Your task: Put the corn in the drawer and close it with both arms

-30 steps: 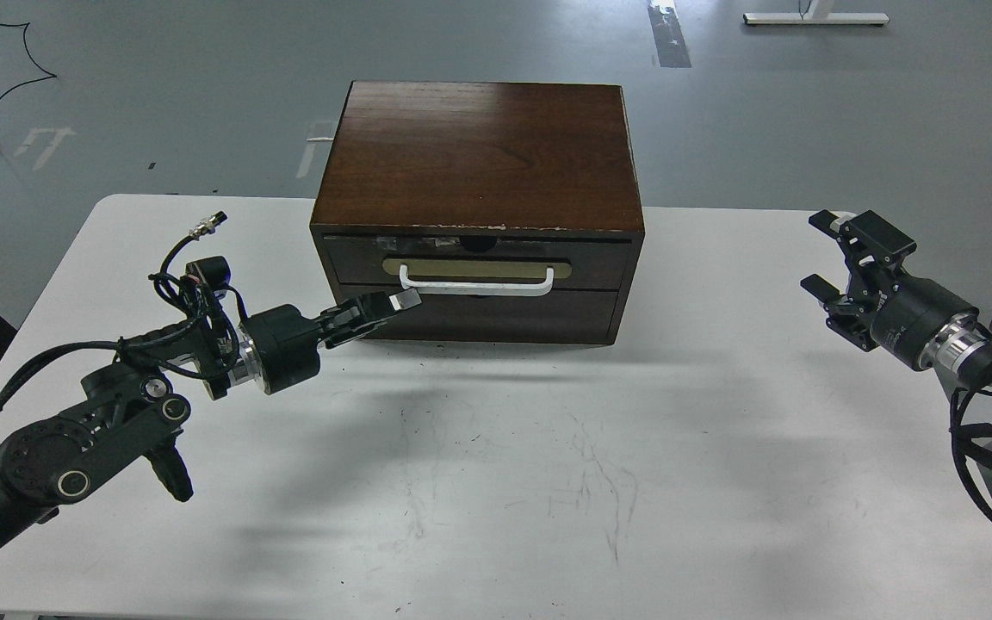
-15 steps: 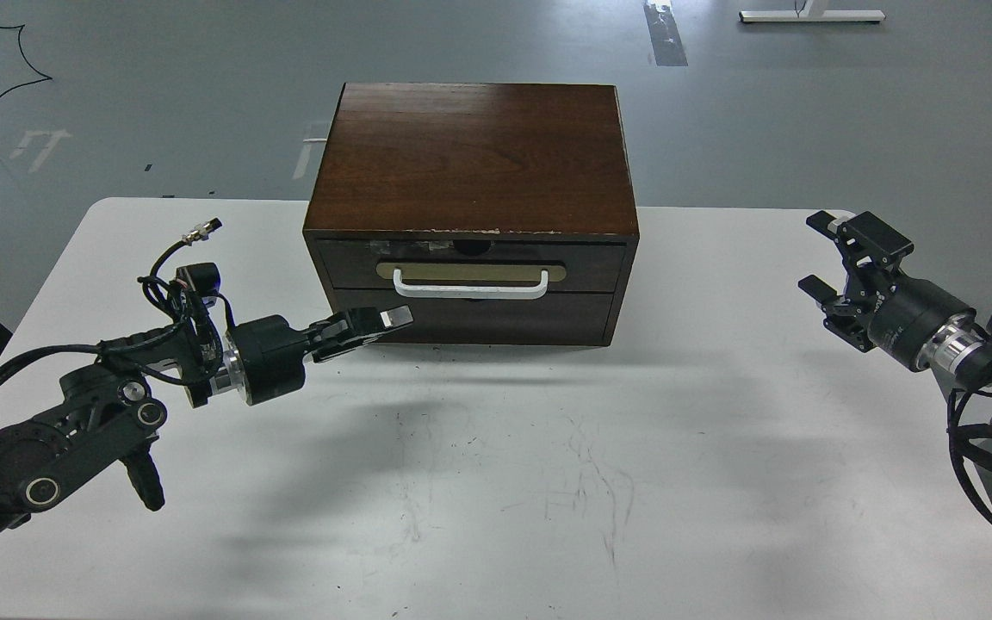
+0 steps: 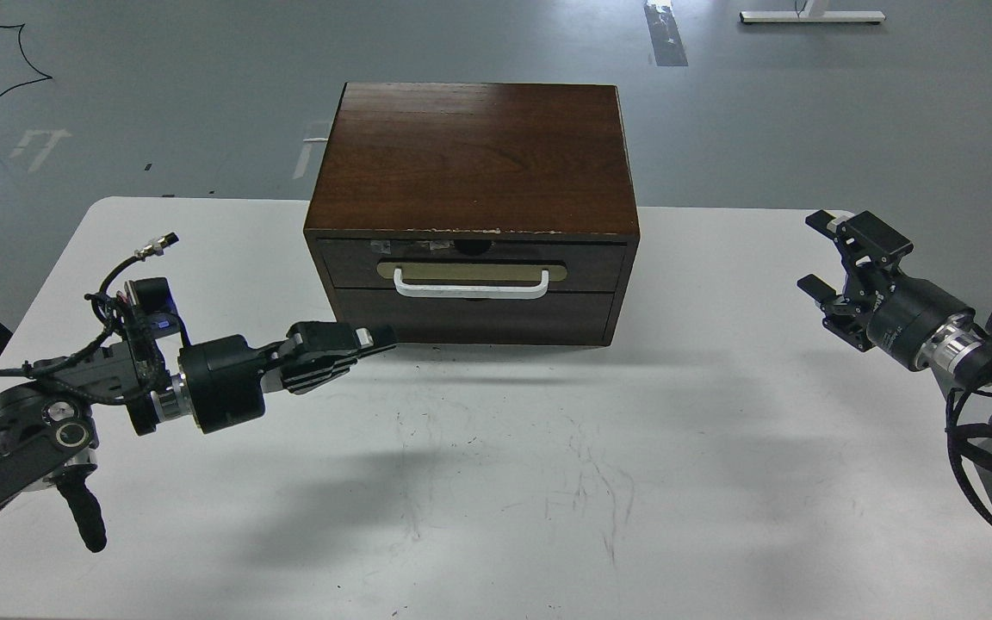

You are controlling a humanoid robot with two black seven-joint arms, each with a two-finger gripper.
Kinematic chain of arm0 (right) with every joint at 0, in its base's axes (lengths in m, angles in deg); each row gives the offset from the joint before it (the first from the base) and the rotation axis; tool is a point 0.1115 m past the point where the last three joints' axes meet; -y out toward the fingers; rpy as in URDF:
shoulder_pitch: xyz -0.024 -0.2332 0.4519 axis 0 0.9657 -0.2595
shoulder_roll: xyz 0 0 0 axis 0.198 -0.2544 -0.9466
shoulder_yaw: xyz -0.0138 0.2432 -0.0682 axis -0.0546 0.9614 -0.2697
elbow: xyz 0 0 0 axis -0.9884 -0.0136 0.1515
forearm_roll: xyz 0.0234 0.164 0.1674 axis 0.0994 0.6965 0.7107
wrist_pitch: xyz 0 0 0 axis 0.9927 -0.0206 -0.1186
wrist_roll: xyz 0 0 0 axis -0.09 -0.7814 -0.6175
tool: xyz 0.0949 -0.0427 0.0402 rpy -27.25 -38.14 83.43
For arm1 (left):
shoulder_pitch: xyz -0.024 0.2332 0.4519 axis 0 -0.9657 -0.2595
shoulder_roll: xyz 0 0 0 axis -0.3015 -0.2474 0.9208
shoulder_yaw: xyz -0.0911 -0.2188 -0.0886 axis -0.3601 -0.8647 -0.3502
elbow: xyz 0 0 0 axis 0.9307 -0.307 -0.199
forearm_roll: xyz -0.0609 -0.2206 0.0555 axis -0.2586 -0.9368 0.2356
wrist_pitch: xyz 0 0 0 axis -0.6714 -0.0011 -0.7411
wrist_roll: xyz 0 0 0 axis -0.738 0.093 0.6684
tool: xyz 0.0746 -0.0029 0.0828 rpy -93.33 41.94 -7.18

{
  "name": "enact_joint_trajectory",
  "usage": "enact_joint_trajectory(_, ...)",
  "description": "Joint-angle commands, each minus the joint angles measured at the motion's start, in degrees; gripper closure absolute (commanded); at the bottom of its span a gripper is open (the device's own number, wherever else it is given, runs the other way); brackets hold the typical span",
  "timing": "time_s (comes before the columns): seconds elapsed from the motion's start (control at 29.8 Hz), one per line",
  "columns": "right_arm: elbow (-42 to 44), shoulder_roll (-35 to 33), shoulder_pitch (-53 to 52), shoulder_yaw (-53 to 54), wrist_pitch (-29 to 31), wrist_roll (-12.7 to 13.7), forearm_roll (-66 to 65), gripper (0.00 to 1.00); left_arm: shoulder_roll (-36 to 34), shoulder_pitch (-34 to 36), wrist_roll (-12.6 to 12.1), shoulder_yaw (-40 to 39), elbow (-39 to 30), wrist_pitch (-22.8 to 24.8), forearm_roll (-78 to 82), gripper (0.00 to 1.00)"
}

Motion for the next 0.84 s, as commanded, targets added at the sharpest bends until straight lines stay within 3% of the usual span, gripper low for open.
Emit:
enact_joint_trajectory(0.0, -0.2, 0.2, 0.2, 1.8, 0.0, 0.0, 0.2, 0.00, -1.1, 0.0, 0.0, -2.1, 1.1, -1.6, -7.7, 0.00)
enact_joint_trajectory(0.27, -0.6, 1.8, 0.3, 3.1, 0.0, 0.0, 5.4, 0.00, -0.8, -3.5, 0.0, -3.3, 2.0, -13.1, -19.5, 0.00)
enact_joint_trajectory(0.44, -0.5, 2.9, 0.3, 3.6, 0.0, 0.0, 9.1, 0.00, 0.0, -7.9, 0.0, -7.4, 2.7, -12.5, -20.8, 0.00)
enact_joint_trajectory(0.67, -0.4, 4.0, 0.4, 3.6, 0.0, 0.0, 10.3, 0.00, 2.3, -14.4, 0.0, -14.8, 6.5, -3.8, -20.9, 0.00)
enact_joint_trajectory(0.81, -0.4, 4.0, 0.5, 3.5, 0.0, 0.0, 10.3, 0.00, 3.2, -15.9, 0.0, -16.9, 7.5, -2.0, -22.4, 0.00)
